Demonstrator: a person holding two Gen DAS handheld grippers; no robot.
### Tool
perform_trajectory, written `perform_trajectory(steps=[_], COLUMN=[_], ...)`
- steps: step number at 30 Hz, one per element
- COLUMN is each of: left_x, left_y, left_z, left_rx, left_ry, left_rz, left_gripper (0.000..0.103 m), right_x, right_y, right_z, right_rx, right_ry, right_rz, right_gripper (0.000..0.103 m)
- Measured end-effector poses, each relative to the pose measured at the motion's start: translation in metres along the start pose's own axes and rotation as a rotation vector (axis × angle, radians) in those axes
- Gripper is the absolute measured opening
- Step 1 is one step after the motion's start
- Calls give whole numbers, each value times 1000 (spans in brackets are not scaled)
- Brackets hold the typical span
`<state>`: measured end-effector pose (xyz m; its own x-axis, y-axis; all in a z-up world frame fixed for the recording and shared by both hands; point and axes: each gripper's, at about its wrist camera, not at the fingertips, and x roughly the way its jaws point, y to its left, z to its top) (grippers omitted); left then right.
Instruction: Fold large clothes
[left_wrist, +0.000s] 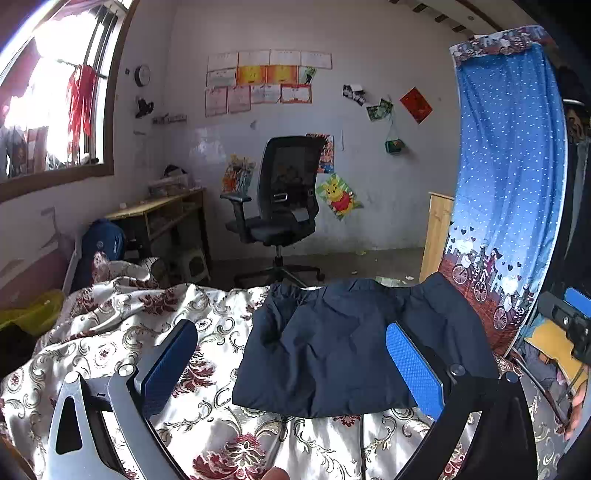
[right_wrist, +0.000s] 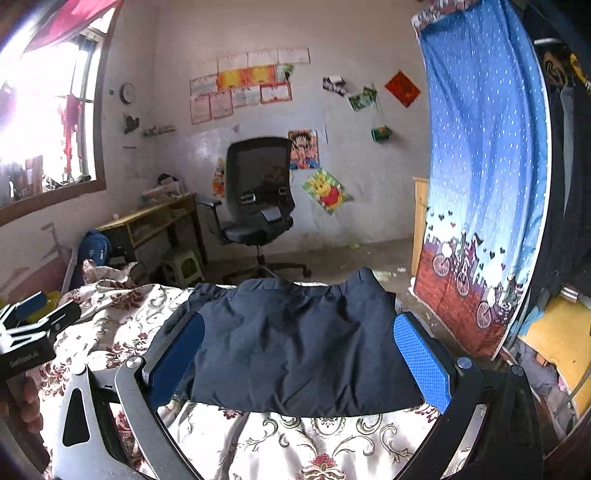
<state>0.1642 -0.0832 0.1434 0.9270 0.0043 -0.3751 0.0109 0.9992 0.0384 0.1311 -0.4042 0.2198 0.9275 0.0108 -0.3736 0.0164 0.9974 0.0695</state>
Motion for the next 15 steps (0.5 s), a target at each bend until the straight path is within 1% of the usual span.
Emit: perform_trajectory(steps=[6,10,12,15], left_x=[-28,-46,-53,-63], left_y=[0,-3,-4,-1], left_z=[-13,-26,-32,-40], left_rx=[8,33,40,22], left_ry=[-33,-63,-64,-62], left_rz=[-17,-7,0,-6], left_gripper=[103,103,103,103], right_x=[-32,-50,-60,-72], right_y=[15,26,29,29], right_z=[-16,-25,-30,-36], right_rx=[-19,-48,-45,-38], right_ry=[-28,-46,-56,-64], right_rz=[15,24,33,39], right_gripper=[101,101,101,101])
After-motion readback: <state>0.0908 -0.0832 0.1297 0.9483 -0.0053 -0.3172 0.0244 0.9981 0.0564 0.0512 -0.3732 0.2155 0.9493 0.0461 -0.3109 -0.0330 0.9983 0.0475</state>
